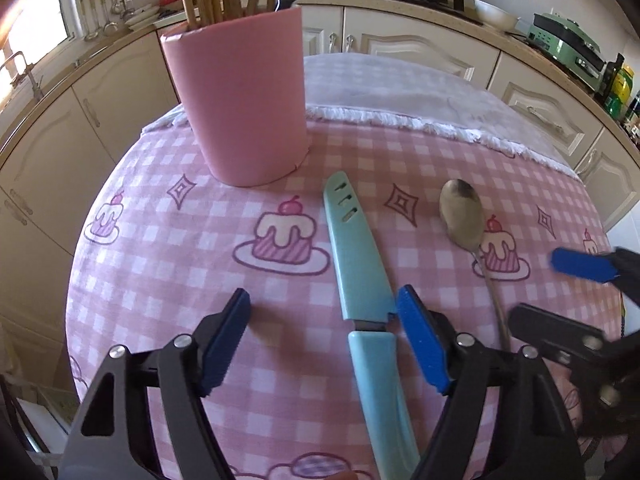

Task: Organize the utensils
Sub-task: 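Close the left tool on the blue knife while the right tool closes on the spoon, then lift the knife and spoon with both tools and carry them over the pink cup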

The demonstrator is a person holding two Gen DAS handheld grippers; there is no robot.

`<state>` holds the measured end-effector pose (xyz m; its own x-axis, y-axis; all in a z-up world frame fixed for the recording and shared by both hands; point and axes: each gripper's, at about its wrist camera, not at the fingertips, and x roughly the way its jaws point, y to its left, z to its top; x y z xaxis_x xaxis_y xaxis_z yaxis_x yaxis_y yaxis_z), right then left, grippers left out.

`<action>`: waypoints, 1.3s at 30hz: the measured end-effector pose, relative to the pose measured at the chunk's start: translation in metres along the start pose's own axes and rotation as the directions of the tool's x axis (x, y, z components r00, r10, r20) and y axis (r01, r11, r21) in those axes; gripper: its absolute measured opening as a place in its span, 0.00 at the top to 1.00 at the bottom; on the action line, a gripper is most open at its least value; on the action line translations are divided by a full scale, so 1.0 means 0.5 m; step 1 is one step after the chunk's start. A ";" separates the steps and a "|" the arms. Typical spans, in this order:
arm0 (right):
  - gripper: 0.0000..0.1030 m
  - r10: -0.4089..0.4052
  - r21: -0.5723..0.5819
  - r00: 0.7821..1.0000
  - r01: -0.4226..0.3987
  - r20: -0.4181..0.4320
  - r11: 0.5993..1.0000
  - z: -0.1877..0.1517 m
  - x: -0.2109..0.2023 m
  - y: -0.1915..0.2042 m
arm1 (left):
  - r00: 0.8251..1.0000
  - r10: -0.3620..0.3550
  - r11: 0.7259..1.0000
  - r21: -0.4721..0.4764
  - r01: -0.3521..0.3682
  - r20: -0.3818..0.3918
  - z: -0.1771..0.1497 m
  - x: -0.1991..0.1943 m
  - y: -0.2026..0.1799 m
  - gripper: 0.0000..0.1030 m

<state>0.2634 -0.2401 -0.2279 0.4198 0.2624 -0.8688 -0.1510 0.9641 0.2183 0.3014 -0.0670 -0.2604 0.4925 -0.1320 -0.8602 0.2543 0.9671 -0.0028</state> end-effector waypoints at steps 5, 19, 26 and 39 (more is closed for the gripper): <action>0.69 -0.104 -0.095 0.995 0.104 0.001 0.990 -0.003 0.015 0.035 | 1.000 0.005 1.000 0.013 -0.005 -0.008 0.012 0.006 0.016 0.28; 0.36 -0.084 0.064 0.996 0.084 -0.001 0.994 0.064 0.023 -0.028 | 0.999 0.002 0.998 0.062 0.000 -0.034 0.046 0.028 -0.016 0.43; 0.63 -0.200 0.031 0.980 0.199 0.005 0.979 0.099 0.063 -0.007 | 0.999 -0.017 0.995 0.100 0.021 -0.039 0.067 0.036 -0.053 0.69; 0.64 -0.010 0.014 0.983 0.007 0.181 1.000 0.043 -0.026 -0.004 | 0.988 -0.149 0.987 0.061 0.146 0.049 0.043 -0.008 -0.037 0.74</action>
<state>0.2775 -0.2447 -0.2073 0.5767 0.2561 -0.7758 -0.1352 0.9664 0.2185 0.3126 -0.0892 -0.2459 0.4892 -0.2848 -0.8244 0.3737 0.9225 -0.0969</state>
